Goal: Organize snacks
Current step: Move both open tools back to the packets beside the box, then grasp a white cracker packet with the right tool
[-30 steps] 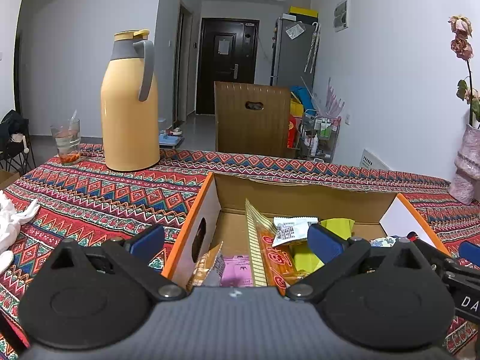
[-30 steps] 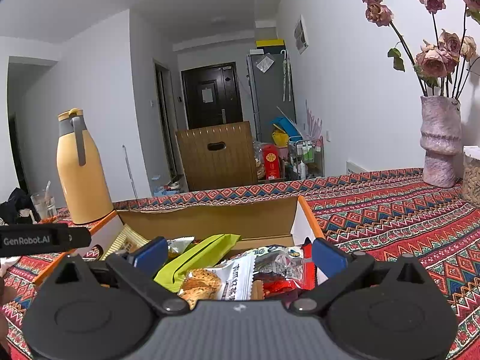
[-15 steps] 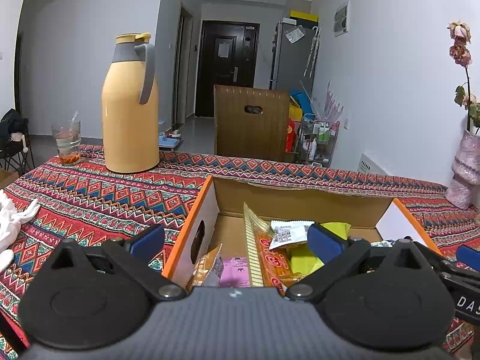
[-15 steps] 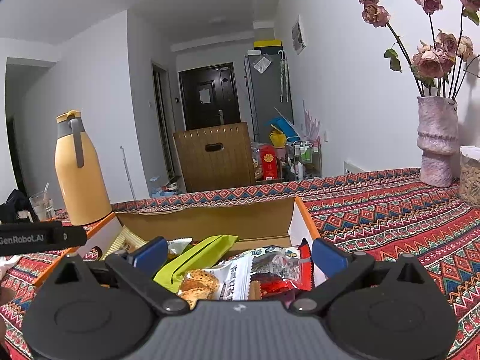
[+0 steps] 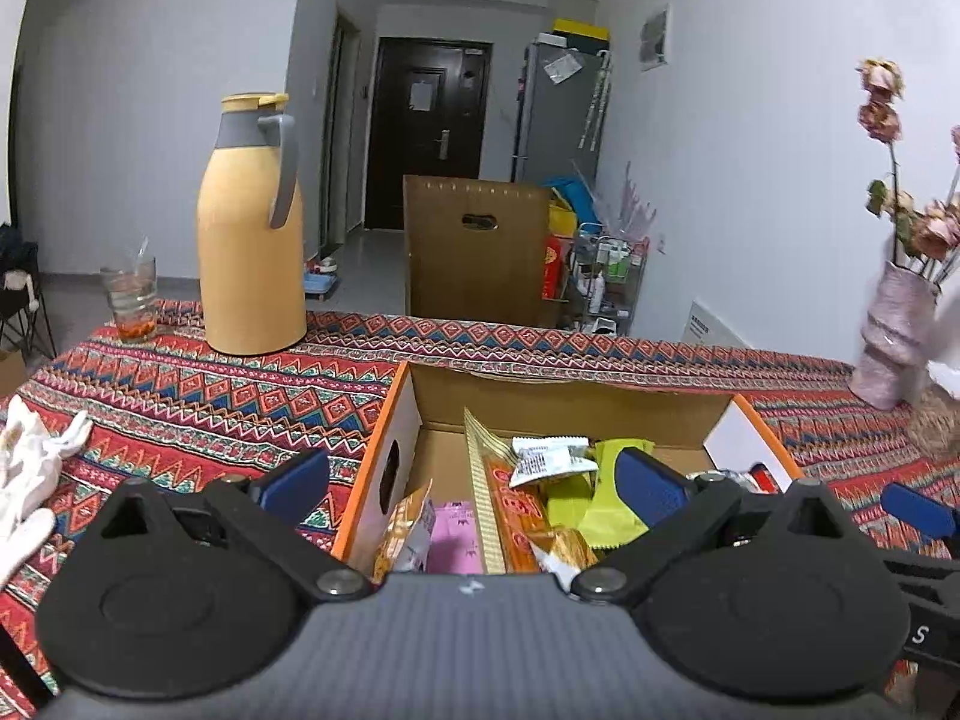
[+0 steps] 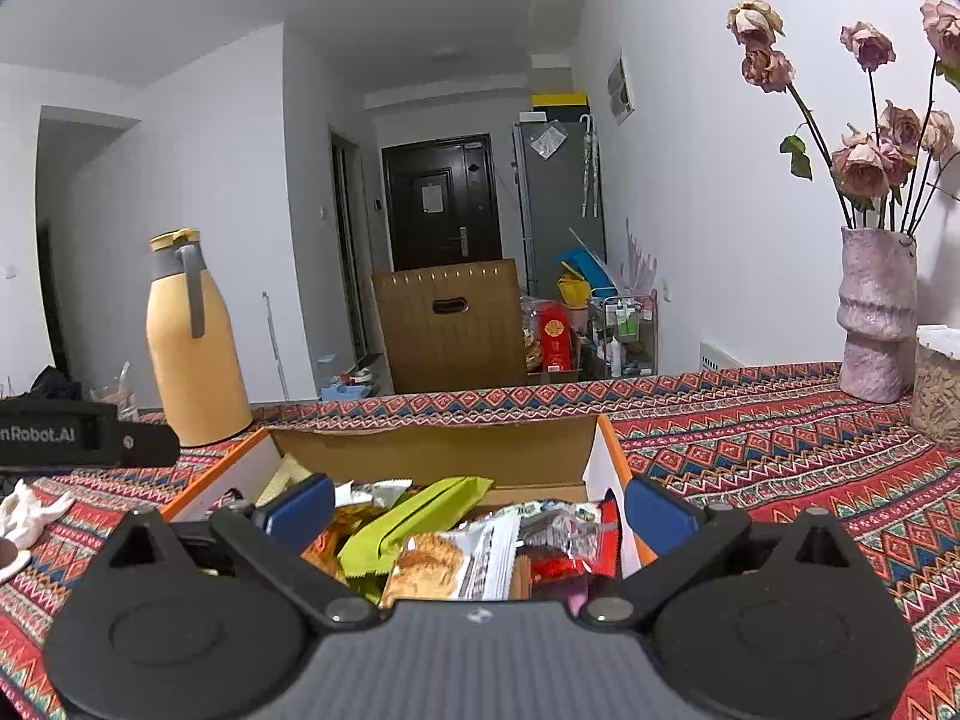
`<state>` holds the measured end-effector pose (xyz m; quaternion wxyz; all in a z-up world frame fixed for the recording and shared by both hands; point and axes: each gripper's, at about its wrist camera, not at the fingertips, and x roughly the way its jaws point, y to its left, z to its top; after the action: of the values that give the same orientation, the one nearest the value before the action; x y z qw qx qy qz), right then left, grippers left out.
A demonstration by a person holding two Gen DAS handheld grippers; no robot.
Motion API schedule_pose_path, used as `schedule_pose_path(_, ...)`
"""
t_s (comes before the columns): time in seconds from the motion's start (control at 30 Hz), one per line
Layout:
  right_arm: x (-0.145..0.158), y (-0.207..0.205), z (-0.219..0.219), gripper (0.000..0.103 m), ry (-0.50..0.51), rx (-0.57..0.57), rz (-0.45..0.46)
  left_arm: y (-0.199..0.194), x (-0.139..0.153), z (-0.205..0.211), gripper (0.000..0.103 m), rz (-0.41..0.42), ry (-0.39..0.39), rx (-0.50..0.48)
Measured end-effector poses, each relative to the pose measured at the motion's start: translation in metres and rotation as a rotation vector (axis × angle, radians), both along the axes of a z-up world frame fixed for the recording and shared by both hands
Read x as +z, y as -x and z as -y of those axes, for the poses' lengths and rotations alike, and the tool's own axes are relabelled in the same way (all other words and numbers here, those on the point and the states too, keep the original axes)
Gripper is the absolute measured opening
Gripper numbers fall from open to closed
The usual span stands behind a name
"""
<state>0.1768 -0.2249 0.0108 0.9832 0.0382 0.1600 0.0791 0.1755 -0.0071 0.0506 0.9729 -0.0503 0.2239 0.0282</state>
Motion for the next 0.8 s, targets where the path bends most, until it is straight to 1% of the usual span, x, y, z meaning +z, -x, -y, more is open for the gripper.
schedule_pose_path(0.2, -0.004, 0.024, 0.005, 0.103, 0.005, 0.0, -0.018, 0.024, -0.003, -0.002, 0.103, -0.004, -0.015, -0.025)
schedule_pose_path(0.4, -0.011, 0.046, 0.008, 0.103, 0.014, 0.0, -0.041, 0.041, -0.014, -0.012, 0.103, -0.037, -0.027, -0.032)
schedule_pose_path(0.6, -0.025, 0.063, 0.01, 0.103, 0.01, -0.003, -0.084, 0.05, -0.033, -0.022, 0.103, -0.08, -0.04, -0.031)
schedule_pose_path(0.8, -0.04, 0.07, 0.008, 0.103, 0.016, -0.009, -0.131, 0.051, -0.061, -0.029, 0.103, -0.085, -0.022, -0.036)
